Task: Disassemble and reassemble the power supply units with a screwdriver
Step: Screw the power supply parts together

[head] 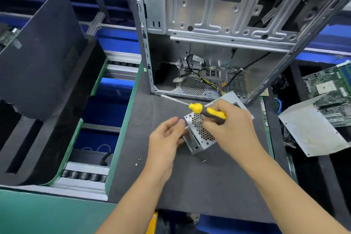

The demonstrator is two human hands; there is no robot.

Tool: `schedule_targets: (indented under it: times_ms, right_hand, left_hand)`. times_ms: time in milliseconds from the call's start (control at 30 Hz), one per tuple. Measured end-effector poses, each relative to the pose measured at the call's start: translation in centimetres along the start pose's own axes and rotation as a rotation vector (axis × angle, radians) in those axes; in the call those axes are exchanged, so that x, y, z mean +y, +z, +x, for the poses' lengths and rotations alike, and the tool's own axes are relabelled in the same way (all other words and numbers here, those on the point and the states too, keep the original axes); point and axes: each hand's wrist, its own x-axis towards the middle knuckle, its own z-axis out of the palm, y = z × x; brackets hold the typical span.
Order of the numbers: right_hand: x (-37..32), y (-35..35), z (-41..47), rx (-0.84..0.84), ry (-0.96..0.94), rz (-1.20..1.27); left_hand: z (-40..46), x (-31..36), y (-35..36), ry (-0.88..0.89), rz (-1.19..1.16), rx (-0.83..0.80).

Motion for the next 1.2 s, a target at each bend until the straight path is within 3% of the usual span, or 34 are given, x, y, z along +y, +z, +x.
schedule_targets:
  times_ms: [100, 300, 500, 1200]
  right_hand:
    - [0.0, 0.5, 1.0, 0.002, 0.029, -0.002]
    - [-0.5, 0.4, 2.5, -0.145, 0.007, -0.021]
    - [-0.5, 0.1, 3.1, -0.229, -0.02, -0.056]
    - [-2.1, -0.1, 4.2, -0.34, -0.059, -0.222]
  left_hand:
    - [0.2, 0.1, 0.7, 0.024, -0.007, -0.031]
    - [0.2, 0.2, 0.9, 0.081, -0.029, -0.102]
    - [0.4, 0.0, 1.1, 0.119, -0.046, -0.086]
    - [1.3, 0.2, 1.1, 0.037, -0.123, -0.108]
